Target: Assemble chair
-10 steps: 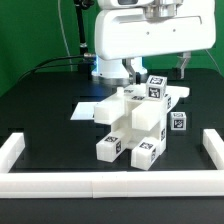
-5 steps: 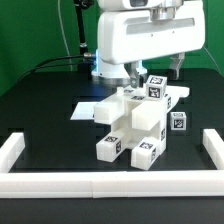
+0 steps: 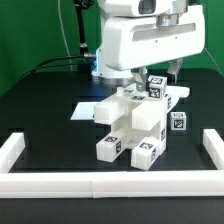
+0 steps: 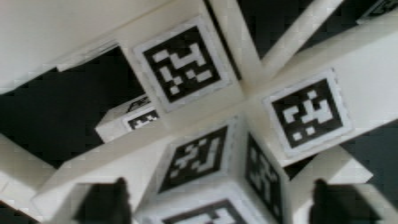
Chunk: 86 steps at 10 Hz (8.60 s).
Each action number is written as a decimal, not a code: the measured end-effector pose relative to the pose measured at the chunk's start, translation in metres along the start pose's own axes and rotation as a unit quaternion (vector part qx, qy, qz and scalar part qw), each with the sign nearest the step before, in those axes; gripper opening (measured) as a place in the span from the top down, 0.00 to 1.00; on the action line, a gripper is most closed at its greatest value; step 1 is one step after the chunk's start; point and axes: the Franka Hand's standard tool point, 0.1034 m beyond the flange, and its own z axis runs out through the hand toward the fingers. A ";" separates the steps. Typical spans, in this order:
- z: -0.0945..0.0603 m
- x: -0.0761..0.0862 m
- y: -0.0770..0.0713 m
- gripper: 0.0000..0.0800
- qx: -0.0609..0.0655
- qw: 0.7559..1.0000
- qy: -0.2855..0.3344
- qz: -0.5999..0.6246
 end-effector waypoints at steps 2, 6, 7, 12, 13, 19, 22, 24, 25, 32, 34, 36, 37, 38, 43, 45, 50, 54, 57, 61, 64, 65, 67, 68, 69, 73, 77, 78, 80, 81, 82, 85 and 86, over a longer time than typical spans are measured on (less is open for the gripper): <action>0.000 0.000 0.000 0.50 0.000 0.997 0.001 0.073; 0.000 0.000 0.000 0.50 0.000 0.983 0.001 0.185; 0.000 0.000 0.000 0.50 0.000 0.980 0.001 0.199; -0.003 -0.002 0.001 0.24 0.000 1.000 0.003 -0.012; -0.003 -0.005 -0.001 0.20 0.001 0.999 0.004 -0.035; -0.001 -0.009 0.000 0.19 0.002 0.998 0.001 -0.061; -0.002 -0.009 0.000 0.57 0.002 0.999 0.002 0.051; -0.003 -0.008 0.001 0.63 0.002 0.992 0.004 0.125; -0.003 -0.008 0.001 0.63 0.002 0.988 0.004 0.153; -0.003 0.003 -0.007 0.63 -0.007 0.907 0.030 0.420; -0.002 0.002 -0.007 0.63 -0.003 0.901 0.029 0.433; -0.001 0.002 -0.007 0.24 -0.004 0.910 0.029 0.413; -0.001 0.002 -0.006 0.24 -0.006 0.923 0.028 0.383; -0.001 0.001 -0.002 0.20 -0.011 0.955 0.027 0.296; -0.001 -0.001 0.001 0.19 -0.015 0.980 0.026 0.196; -0.001 0.000 0.001 0.35 -0.013 0.973 0.026 0.228; -0.001 0.001 -0.002 0.64 -0.004 0.924 0.029 0.382; 0.000 0.003 -0.005 0.64 0.005 0.844 0.030 0.535; 0.000 0.003 -0.005 0.63 0.005 0.852 0.030 0.523; -0.005 -0.001 0.007 0.20 0.001 0.966 0.031 0.258; -0.005 -0.005 0.007 0.19 -0.003 0.987 0.030 0.156; -0.005 -0.005 0.007 0.19 -0.004 0.993 0.029 0.114; -0.007 0.004 0.012 0.19 -0.016 0.999 0.030 0.004; -0.007 0.005 0.014 0.19 -0.019 0.999 0.031 -0.036; -0.006 0.005 0.015 0.19 -0.020 0.998 0.030 -0.052; -0.006 0.005 0.015 0.50 -0.018 0.999 0.031 -0.015; -0.006 0.005 0.015 0.65 -0.011 0.988 0.034 0.153; -0.006 0.005 0.014 0.65 -0.010 0.979 0.035 0.200; -0.006 0.008 0.011 0.65 -0.009 0.958 0.036 0.284; -0.006 0.010 0.008 0.65 -0.009 0.943 0.036 0.330; -0.007 0.010 0.006 0.65 -0.004 0.916 0.033 0.400; -0.007 0.010 0.006 0.44 -0.004 0.920 0.033 0.390; -0.007 0.010 0.006 0.44 -0.005 0.921 0.033 0.387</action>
Offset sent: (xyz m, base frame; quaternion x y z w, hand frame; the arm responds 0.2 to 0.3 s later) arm 0.0000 0.0000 0.0000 0.0000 0.0000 0.1938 0.9810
